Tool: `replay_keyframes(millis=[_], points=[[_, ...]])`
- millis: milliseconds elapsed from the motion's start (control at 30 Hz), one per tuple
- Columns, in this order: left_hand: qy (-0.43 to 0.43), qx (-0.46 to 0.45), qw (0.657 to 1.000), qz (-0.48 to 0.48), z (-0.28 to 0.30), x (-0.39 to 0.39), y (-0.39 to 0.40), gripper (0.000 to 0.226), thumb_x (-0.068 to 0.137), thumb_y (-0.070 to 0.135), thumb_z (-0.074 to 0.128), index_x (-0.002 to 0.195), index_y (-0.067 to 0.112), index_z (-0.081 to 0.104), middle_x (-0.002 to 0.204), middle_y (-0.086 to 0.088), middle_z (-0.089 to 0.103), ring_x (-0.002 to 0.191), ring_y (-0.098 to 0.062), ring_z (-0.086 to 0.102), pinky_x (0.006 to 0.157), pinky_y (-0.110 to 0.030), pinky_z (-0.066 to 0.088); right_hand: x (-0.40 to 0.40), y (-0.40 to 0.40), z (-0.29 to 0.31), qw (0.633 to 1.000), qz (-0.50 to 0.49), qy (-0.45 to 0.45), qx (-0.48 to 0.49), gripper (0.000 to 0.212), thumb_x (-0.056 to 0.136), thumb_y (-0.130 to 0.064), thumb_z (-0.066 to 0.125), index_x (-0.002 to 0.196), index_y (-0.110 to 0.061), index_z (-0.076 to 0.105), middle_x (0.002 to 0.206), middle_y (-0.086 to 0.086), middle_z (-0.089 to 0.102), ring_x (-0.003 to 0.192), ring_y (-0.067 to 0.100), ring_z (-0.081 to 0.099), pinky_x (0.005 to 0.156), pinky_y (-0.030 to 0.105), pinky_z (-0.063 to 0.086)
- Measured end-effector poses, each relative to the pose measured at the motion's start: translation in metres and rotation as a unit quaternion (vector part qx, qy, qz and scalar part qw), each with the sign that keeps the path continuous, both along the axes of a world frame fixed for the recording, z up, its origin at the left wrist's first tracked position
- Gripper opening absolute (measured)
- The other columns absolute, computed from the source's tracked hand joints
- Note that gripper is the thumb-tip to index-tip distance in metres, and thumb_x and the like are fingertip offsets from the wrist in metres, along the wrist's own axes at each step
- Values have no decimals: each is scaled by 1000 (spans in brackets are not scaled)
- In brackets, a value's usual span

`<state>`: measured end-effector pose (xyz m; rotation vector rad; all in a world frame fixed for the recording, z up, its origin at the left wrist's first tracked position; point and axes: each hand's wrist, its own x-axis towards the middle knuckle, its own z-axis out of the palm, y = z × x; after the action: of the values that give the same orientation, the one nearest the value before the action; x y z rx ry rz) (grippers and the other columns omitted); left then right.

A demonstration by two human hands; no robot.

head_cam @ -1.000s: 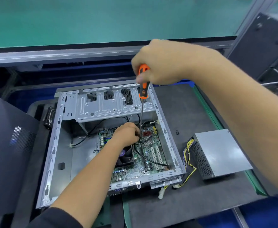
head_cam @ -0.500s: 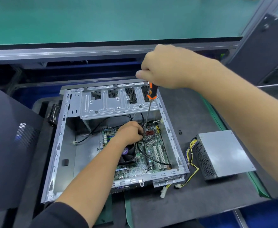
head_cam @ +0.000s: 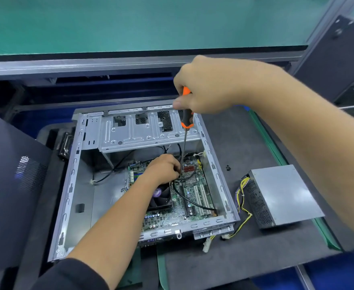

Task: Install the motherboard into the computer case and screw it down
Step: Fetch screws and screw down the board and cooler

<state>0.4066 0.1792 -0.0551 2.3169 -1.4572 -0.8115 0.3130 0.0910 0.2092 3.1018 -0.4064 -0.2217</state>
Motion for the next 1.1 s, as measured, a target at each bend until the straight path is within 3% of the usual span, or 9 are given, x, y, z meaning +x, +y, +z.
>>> replay_keyframes(millis=[67,267,433,600,733,933,1000,1067,1100], points=[[3,0,1000,2,0,0,0,10,80,19,69,82,26,74,99,8,63,88,-17,62,81,-37,54,1,-1,-2,1000,-15,-5,0,39,93,-44,46,77,-11,58,39,1,58,34,10,53,42,20,30],[-48,-18,998,-40,2,-1,-1,11,81,33,72,83,23,72,100,7,57,84,-14,56,71,-29,46,-5,-4,-4,997,-4,-20,72,19,88,-37,59,91,-19,56,45,-12,60,55,11,67,51,28,43],[-95,-90,991,-28,14,-11,-11,32,85,48,64,107,25,70,92,8,43,91,-19,53,73,-30,43,-18,-13,11,971,-29,-187,146,27,73,-31,71,89,-12,61,59,-6,64,45,3,63,50,30,56],[-205,-91,972,-70,21,-18,-11,31,90,32,61,121,25,63,95,2,42,94,-24,56,67,-31,41,-26,-24,15,972,-52,-212,92,19,78,-29,60,86,-11,59,57,-1,62,47,12,62,50,31,52],[-245,-130,949,-147,22,-30,-13,19,88,24,59,103,21,69,94,1,46,88,-22,57,57,-30,36,-32,-23,6,972,-36,-221,76,21,77,-31,60,85,-11,58,61,-8,54,51,13,50,48,26,40],[-271,-154,936,-165,25,-30,-10,13,85,21,58,86,15,70,113,-2,45,90,-19,48,55,-31,40,-36,-20,-12,974,-17,-212,81,18,80,-26,61,87,-10,57,64,-8,54,54,9,44,48,26,35],[-269,-181,930,-173,31,-29,-9,10,81,19,59,77,12,65,105,-3,47,79,-19,50,46,-29,35,-37,-19,-18,975,-17,-205,84,17,81,-26,61,87,-12,55,63,-9,52,56,8,43,47,26,32],[-257,-187,931,-181,34,-32,-8,11,79,18,58,70,13,54,83,0,44,61,-21,50,42,-24,26,-38,-19,-22,975,-15,-202,90,17,81,-25,60,88,-11,55,65,-4,55,60,16,45,49,29,35],[-240,-163,937,-193,32,-35,-9,11,80,19,55,71,13,52,76,2,46,59,-23,53,44,-25,30,-38,-19,-24,975,-14,-202,93,17,81,-24,60,89,-10,55,66,-1,57,61,19,45,50,30,36]])
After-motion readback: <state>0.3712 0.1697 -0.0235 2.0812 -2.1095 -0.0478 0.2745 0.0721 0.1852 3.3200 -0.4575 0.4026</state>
